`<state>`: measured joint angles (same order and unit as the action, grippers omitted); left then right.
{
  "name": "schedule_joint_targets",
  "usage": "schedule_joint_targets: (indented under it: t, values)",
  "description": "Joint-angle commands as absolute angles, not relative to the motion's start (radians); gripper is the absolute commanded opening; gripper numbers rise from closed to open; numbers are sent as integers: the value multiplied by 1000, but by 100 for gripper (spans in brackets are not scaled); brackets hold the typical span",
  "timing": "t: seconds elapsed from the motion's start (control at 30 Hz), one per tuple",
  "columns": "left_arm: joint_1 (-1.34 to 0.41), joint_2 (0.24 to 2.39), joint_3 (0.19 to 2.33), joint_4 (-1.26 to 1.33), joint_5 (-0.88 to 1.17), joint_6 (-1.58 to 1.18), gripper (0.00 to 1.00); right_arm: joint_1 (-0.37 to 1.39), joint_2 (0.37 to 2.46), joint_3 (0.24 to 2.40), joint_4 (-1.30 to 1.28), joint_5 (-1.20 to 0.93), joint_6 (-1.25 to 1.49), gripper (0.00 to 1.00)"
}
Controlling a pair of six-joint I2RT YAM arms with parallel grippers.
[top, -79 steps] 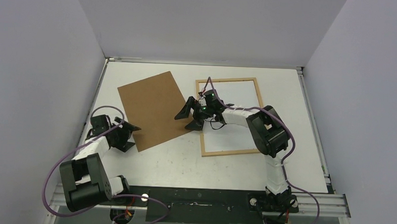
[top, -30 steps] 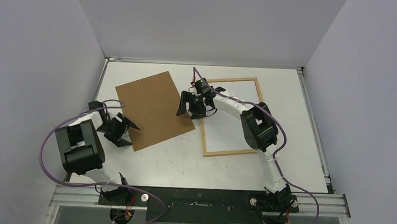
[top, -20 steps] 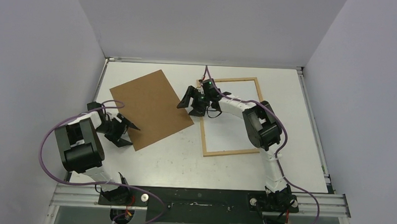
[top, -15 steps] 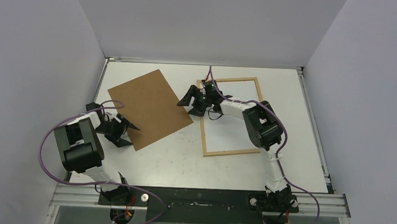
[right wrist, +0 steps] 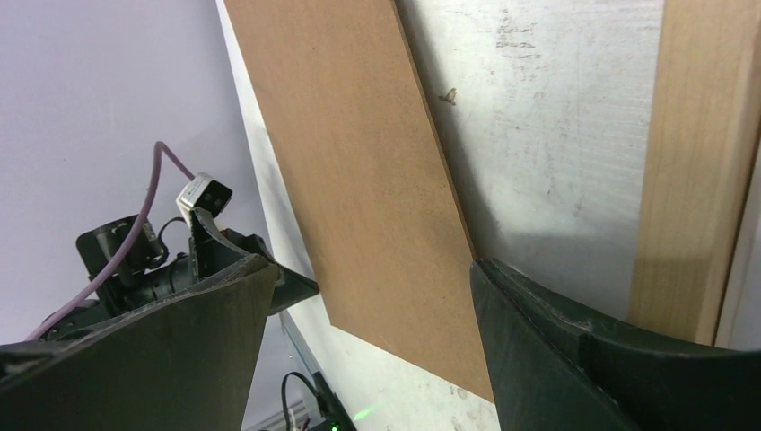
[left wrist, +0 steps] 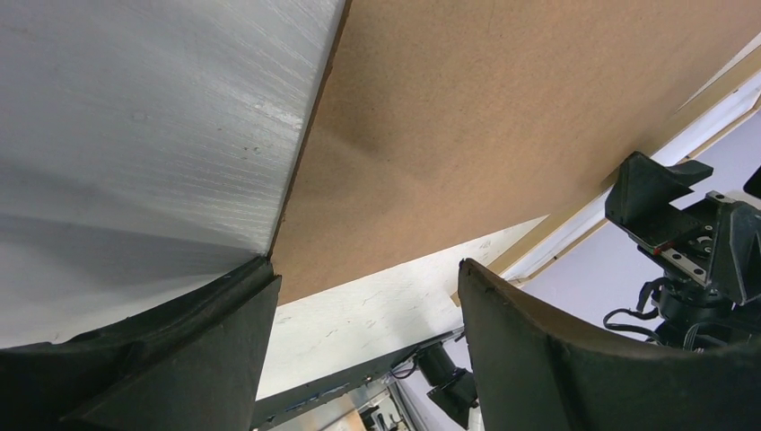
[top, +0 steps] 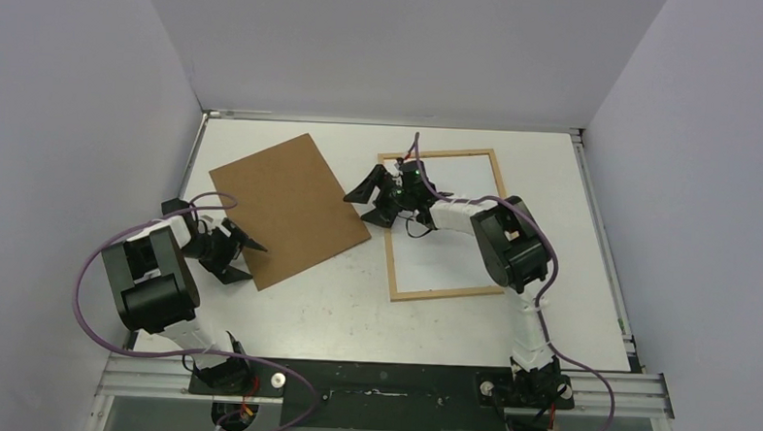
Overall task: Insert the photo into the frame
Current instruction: Move the photo frame item to the center of the board.
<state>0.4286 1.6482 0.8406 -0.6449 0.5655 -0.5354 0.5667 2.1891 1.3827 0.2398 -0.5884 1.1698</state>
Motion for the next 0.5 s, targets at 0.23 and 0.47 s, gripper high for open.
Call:
schedule_joint_targets:
  t: [0.23,0.47]
  values:
    - [396,1666,829,-550,675,-511,71,613,2020,1318,323,-805,1256,80]
    - [297,1654,798,-501,683,-557,71,583,1969,1282,261,-803,1208,80]
